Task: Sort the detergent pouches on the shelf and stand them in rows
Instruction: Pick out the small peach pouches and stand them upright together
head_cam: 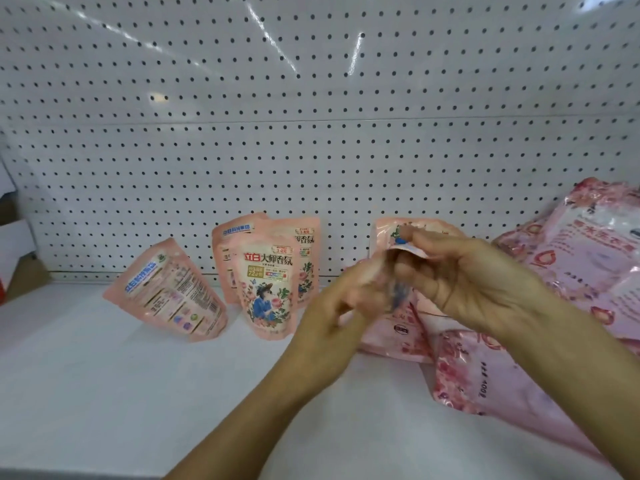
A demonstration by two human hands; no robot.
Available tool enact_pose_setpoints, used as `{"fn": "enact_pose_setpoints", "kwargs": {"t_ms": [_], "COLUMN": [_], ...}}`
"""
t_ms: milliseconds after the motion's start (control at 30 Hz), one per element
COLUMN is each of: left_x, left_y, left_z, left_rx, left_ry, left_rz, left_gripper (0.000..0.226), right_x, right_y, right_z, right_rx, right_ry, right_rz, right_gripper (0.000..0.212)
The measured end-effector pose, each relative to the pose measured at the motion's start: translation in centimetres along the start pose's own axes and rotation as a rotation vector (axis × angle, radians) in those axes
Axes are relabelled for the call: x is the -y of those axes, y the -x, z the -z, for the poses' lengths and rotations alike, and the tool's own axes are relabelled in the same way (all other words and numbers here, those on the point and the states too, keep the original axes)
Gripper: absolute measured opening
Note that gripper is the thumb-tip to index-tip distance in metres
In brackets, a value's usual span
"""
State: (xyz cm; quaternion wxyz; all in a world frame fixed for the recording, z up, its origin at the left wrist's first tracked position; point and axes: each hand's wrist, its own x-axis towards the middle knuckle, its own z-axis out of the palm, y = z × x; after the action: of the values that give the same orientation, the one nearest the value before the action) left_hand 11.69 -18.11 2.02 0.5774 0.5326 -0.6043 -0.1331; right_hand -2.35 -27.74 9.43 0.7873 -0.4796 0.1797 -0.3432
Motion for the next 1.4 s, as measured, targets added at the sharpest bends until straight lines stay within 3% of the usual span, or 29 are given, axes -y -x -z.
{"fn": "enact_pose_setpoints", "kwargs": {"t_ms": [67, 133, 233, 300, 400, 467, 600, 700, 833, 967, 1133, 1267, 1400], "left_x": [0.3, 0.6, 1.3, 1.7, 2.8, 3.6, 5.1, 5.9, 5.6, 5.0, 5.4, 6.7, 7.1], "left_y": [0.3, 0.7, 2.1, 3.0, 3.3, 3.2, 3.1, 3.4, 4.3, 5.2, 6.1, 6.4, 4.8], "left_z": [0.7, 2.1, 5.1, 7.1, 9.5, 10.5, 11.4, 11.9, 12.9, 14.5, 16.3, 17.6, 18.3], "left_rx": [-0.232, -0.374, -0.469, -0.544, -0.647, -0.691, -0.732, -0.744, -0.807, -0.886, -0.992, -1.110, -0.998], "left_ry": [0.255, 0.371, 0.348, 0.302, 0.242, 0.205, 0.145, 0.106, 0.077, 0.035, -0.064, -0.078, -0.012], "left_rz": [0.104, 0.215, 0.292, 0.305, 0.304, 0.323, 0.369, 0.381, 0.339, 0.315, 0.320, 0.380, 0.393], "left_gripper": [0.025, 0.028, 0.030, 0.029, 0.020, 0.021, 0.021, 0.022, 0.022, 0.020, 0.015, 0.029, 0.010], "right_x": [-0.6, -0.8, -0.1, 0.6, 1.6, 1.7, 1.7, 2.1, 3.3, 4.6, 3.8, -0.3, -4.5], "right_y": [0.4, 0.0, -3.0, -6.2, -11.0, -13.1, -14.2, -13.9, -12.5, -10.1, -7.7, -7.3, -7.9], "right_z": [-0.5, 0.2, 3.2, 6.5, 11.3, 13.0, 13.7, 12.9, 8.3, 2.3, -4.0, -7.6, -10.4], "right_rx": [0.100, 0.060, -0.237, -0.447, -0.646, -0.674, -0.569, -0.561, -0.471, -0.344, -0.064, 0.116, 0.205], "right_ry": [0.128, 0.490, 0.897, 1.109, 1.380, 1.478, 1.462, 1.420, 1.055, 1.076, 1.092, 1.211, 1.319], "right_rz": [-0.018, 0.067, 0.281, 0.388, 0.303, 0.146, 0.061, 0.199, 0.585, 0.752, 0.689, 0.611, 0.581], "right_gripper": [0.022, 0.025, 0.015, 0.027, 0.053, 0.053, 0.024, 0.008, 0.017, 0.023, 0.024, 0.027, 0.025]}}
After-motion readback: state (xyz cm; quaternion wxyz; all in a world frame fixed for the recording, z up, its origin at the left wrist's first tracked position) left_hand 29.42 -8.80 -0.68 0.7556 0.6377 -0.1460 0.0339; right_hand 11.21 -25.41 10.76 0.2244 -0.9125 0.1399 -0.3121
